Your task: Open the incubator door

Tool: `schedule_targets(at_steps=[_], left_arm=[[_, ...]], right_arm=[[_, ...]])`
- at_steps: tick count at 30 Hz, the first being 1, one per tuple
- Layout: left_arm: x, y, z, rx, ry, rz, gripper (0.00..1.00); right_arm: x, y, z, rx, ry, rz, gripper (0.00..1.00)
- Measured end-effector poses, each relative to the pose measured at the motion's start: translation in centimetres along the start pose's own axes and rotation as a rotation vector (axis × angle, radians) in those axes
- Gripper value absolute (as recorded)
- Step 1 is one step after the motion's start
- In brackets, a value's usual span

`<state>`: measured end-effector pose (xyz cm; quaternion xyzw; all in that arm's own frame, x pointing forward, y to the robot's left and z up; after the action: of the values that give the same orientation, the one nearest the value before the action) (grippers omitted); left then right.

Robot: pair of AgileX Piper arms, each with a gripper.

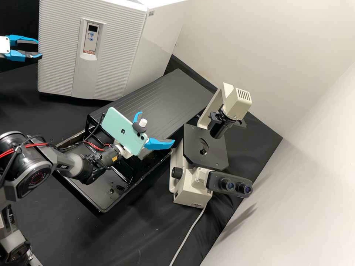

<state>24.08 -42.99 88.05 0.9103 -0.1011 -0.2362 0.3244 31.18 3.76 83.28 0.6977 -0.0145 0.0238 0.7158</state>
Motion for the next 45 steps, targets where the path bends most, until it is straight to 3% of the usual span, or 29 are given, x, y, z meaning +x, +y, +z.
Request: schedule_targets(at_steps=[9, 20, 21, 27, 36, 45], left_arm=[[-2.0, 0.9, -2.0, -0.128, 0.18, 0.075, 0.0], [-2.6, 1.0, -2.7, -0.136, 0.23, 0.091, 0.0], [-2.6, 1.0, -2.7, -0.136, 0.232, 0.091, 1.0], [-2.0, 0.2, -3.4, -0.122, 0.224, 0.073, 1.0], [2.1, -1.6, -4.9, -0.107, 0.125, 0.058, 1.0], [4.8, -2.6, -6.7, -0.147, 0.136, 0.087, 1.0]], right_arm=[[0.0, 0.0, 0.0, 0.0, 0.0, 0.0, 1.0], [0.0, 0.0, 0.0, 0.0, 0.0, 0.0, 1.0], [0.0, 0.0, 0.0, 0.0, 0.0, 0.0, 1.0], [0.0, 0.0, 0.0, 0.0, 0.0, 0.0, 1.0], [0.0, 0.0, 0.0, 0.0, 0.0, 0.0, 1.0], [0.0, 0.0, 0.0, 0.0, 0.0, 0.0, 1.0]])
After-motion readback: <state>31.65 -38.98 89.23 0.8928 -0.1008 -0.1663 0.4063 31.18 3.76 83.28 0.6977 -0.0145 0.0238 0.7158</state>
